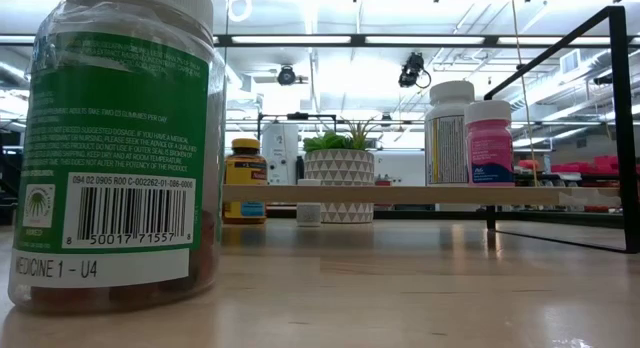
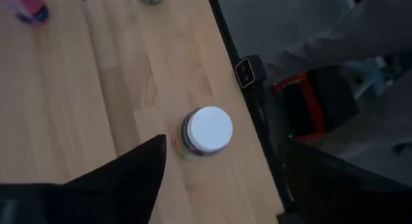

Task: Pick and place medicine bottles onto shelf by color
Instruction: Put the large green medicine bottle on the shelf

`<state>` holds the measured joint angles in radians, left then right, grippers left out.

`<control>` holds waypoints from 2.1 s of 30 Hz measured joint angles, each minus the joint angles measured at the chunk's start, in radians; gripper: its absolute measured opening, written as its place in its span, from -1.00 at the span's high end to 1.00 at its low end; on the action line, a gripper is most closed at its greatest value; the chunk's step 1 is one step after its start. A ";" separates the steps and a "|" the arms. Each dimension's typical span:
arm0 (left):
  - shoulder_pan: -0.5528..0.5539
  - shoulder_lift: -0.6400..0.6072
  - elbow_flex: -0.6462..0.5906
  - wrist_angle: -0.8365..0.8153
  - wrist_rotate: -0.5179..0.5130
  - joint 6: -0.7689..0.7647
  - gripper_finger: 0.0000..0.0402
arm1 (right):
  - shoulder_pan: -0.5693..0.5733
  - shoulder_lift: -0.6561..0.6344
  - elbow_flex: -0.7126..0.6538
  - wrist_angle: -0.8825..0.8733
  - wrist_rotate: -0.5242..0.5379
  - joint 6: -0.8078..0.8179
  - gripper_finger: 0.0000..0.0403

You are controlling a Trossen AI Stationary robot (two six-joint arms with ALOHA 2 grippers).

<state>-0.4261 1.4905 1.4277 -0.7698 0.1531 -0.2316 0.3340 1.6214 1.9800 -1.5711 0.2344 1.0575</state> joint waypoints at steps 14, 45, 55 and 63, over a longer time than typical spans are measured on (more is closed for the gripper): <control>-0.103 0.153 0.000 0.084 -0.070 -0.056 -0.61 | 0.020 0.000 -0.001 0.000 -0.016 0.006 -0.47; -0.130 0.286 0.000 0.124 -0.194 -0.230 -0.69 | 0.025 0.001 -0.002 0.000 0.001 0.019 -0.47; -0.134 0.299 0.000 0.131 -0.176 -0.228 -0.69 | 0.025 0.001 -0.002 0.000 0.010 0.020 -0.47; -0.135 0.349 0.000 0.130 -0.175 -0.222 -0.69 | 0.025 0.001 -0.002 0.000 0.016 0.021 -0.46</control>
<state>-0.5609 1.8394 1.4273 -0.6402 -0.0219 -0.4538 0.3591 1.6222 1.9785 -1.5711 0.2501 1.0781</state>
